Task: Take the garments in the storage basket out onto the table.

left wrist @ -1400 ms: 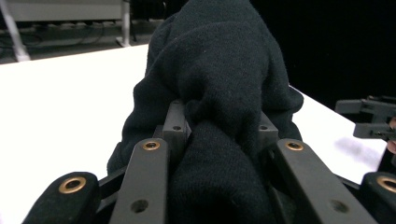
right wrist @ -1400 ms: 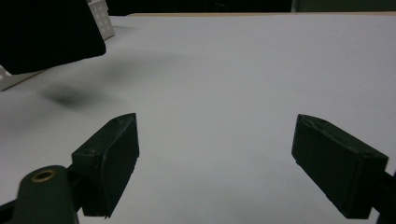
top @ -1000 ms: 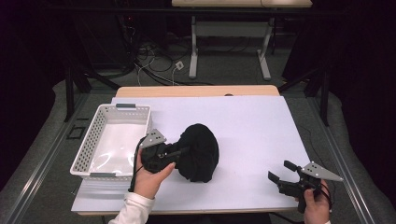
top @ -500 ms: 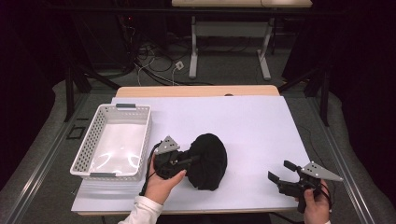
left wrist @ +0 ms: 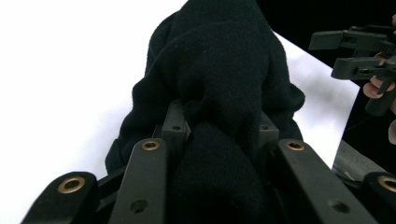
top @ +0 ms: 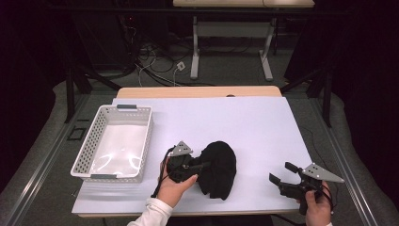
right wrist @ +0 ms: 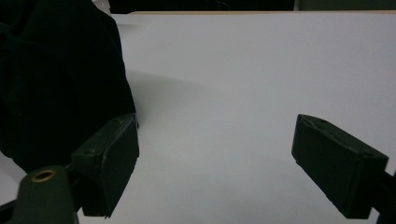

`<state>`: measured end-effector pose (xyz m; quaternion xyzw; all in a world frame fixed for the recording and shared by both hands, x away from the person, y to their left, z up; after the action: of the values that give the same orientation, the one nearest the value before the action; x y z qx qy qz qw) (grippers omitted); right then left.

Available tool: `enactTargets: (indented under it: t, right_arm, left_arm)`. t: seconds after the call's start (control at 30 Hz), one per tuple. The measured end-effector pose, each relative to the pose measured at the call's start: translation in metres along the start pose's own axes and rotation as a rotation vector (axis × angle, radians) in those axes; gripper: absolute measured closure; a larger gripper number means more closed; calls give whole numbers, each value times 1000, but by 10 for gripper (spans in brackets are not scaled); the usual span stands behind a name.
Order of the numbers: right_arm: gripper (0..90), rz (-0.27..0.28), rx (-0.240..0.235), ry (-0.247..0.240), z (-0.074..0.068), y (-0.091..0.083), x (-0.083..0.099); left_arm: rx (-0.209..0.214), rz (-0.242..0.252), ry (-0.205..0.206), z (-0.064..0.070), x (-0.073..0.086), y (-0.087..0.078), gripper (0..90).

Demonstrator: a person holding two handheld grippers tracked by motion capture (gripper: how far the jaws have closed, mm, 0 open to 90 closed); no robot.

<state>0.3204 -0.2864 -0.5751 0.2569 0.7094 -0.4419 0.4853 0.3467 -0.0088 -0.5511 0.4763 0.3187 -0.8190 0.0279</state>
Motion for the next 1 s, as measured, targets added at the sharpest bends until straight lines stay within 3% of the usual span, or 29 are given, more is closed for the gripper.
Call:
enactTargets:
  t: [0.1, 0.3, 0.6, 0.8, 0.83, 1.0]
  right_arm:
    - [147, 3, -1, 1, 0, 0, 0]
    - [147, 2, -2, 5, 0, 0, 0]
    - [147, 1, -5, 0, 0, 1, 0]
    - [147, 2, -4, 1, 0, 0, 0]
    - [147, 1, -3, 3, 0, 0, 0]
    - [147, 2, -4, 2, 0, 0, 0]
  left_arm:
    - [3, -15, -14, 0, 5, 12, 678]
    - [-11, -41, -4, -1, 12, 24, 667]
    - [-15, -50, -5, -4, 18, 31, 618]
    - [-26, -34, -3, -4, 18, 31, 515]
    - [-40, -27, -5, -4, 17, 30, 454]
    - [-51, -21, -18, -5, 16, 27, 315]
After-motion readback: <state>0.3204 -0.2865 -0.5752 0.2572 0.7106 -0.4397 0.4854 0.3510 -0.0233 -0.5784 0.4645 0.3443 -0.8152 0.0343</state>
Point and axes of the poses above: each handheld gripper's, and its own axes: y roughly forward along the jaws, x roughly out of its underside, z roughly to its right, the point moved 9 cm from there along y, roughly forward along the jaws, and after that the axes turned 4 degrees about x, right-handed, at the moved point
